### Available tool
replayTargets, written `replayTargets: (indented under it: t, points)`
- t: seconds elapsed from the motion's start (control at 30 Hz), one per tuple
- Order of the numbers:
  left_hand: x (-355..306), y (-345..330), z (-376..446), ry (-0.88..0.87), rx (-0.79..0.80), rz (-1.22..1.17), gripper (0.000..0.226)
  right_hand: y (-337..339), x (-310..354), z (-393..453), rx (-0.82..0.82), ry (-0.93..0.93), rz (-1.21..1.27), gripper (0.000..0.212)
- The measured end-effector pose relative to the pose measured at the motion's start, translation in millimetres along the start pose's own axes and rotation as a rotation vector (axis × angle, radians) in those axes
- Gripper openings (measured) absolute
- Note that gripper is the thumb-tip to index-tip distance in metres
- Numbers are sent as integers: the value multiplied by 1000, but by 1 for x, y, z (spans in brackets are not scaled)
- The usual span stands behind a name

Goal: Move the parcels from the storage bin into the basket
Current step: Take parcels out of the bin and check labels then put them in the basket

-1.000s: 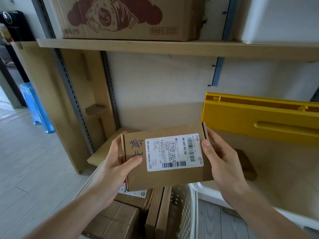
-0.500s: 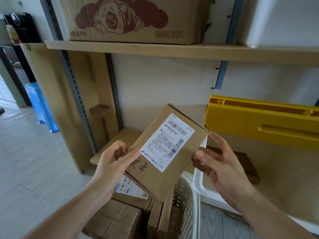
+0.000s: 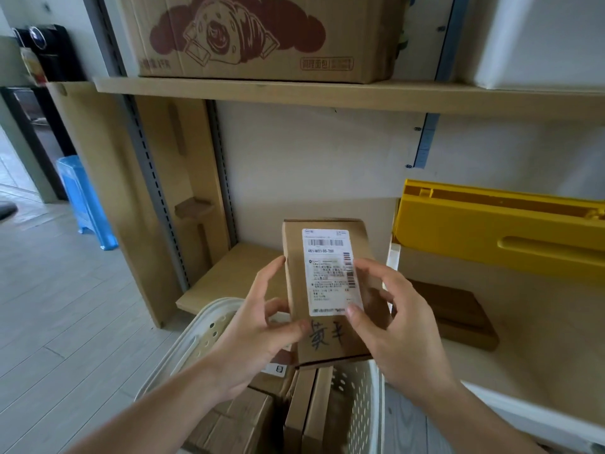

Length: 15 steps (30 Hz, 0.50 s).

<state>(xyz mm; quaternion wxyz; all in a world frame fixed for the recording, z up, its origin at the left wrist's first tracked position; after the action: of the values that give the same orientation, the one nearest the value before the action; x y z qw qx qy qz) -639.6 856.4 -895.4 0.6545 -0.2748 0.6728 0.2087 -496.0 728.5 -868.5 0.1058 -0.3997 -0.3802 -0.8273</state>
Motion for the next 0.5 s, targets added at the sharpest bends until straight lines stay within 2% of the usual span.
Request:
replayTargets:
  t: [0.1,0.23,0.33,0.5]
  points:
    - [-2,3,-1,-2,3,-22,98,1,-7,3,-2,-37,-71,66]
    - [-6,9,-3,-25,24,-13,97,2,-18,5,35,-172,115,79]
    - [-6,12,-5,-25,23,-12,95,1,-17,4,78,-205,244,75]
    - [-8,18,-3,-60,-56,48,80,-2,-18,4,108,-190,268,61]
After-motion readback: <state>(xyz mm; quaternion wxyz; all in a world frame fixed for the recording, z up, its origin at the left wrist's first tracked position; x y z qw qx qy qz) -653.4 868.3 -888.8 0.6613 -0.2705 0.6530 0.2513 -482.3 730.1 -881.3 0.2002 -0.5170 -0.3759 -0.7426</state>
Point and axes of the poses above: each hand's wrist, its own z-axis towards the middle knuckle, its own y-axis out of the back of the hand, x = y × z, the point moved 6 cm from there along z, towards the middle knuckle, and after that the axes turned 6 degrees about -z, right-handed, at the moved point
